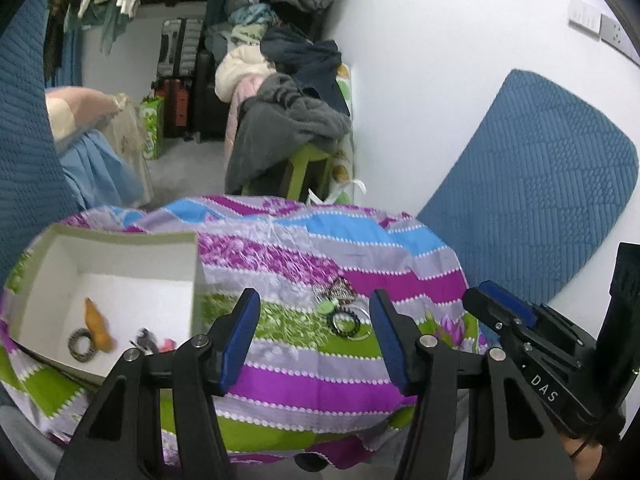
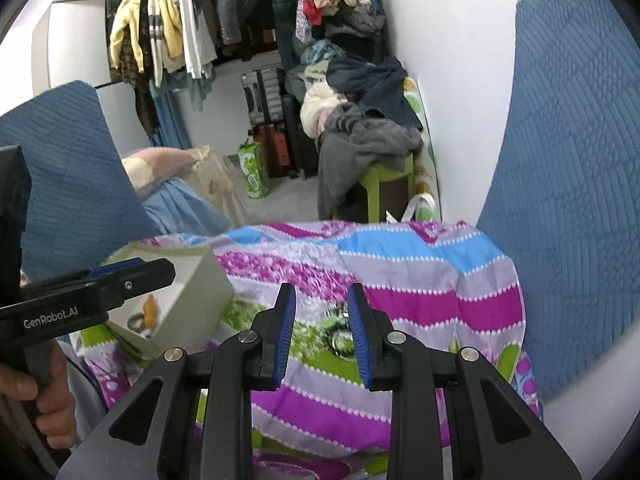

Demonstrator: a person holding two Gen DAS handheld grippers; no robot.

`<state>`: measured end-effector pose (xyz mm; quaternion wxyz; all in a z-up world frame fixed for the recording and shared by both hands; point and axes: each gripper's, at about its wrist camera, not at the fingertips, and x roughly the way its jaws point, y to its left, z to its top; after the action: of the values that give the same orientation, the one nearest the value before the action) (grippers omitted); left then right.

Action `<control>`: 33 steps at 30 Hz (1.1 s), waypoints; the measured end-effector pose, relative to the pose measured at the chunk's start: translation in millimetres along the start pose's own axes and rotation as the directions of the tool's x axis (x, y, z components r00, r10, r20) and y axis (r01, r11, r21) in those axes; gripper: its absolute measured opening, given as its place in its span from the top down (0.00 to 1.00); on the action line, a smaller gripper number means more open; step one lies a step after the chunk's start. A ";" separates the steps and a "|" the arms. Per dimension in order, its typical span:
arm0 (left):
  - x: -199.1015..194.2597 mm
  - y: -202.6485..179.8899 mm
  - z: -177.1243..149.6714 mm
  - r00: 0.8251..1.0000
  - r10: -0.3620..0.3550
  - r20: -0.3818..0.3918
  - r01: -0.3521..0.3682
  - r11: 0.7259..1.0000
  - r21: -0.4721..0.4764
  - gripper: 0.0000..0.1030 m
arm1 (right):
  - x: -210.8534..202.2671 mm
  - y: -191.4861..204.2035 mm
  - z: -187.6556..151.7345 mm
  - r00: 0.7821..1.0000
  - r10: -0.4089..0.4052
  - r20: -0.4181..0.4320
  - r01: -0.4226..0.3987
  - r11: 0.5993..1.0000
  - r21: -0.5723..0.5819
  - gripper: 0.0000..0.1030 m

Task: Organize jewelry
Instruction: 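Move both open tools back toward the remaining jewelry, then grasp the green round clip with the left tool while the right tool grasps the black coil hair tie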

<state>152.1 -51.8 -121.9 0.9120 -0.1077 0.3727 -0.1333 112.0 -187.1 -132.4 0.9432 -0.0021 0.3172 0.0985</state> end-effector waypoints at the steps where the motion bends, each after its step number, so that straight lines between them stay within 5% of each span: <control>1: 6.5 -1.3 -3.6 1.000 -0.005 -0.016 0.005 1.000 -0.001 0.45 | 2.3 -2.4 -4.2 1.000 -0.001 -0.005 0.001 1.000 0.000 0.76; 20: 82.8 -2.5 -11.6 0.990 -0.002 -0.141 0.000 1.000 -0.009 0.46 | 66.9 -45.7 -37.6 0.991 0.056 -0.118 -0.047 0.996 0.077 0.76; 33: 174.7 1.7 -24.0 0.960 -0.059 -0.274 0.052 0.998 -0.033 0.52 | 136.1 -60.6 -51.2 0.954 0.116 -0.278 -0.091 0.991 0.102 0.76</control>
<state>255.2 -109.0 -253.0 0.8458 -0.1100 0.4942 -0.1681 198.7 -224.9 -258.3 0.8809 0.0417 0.4526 0.1324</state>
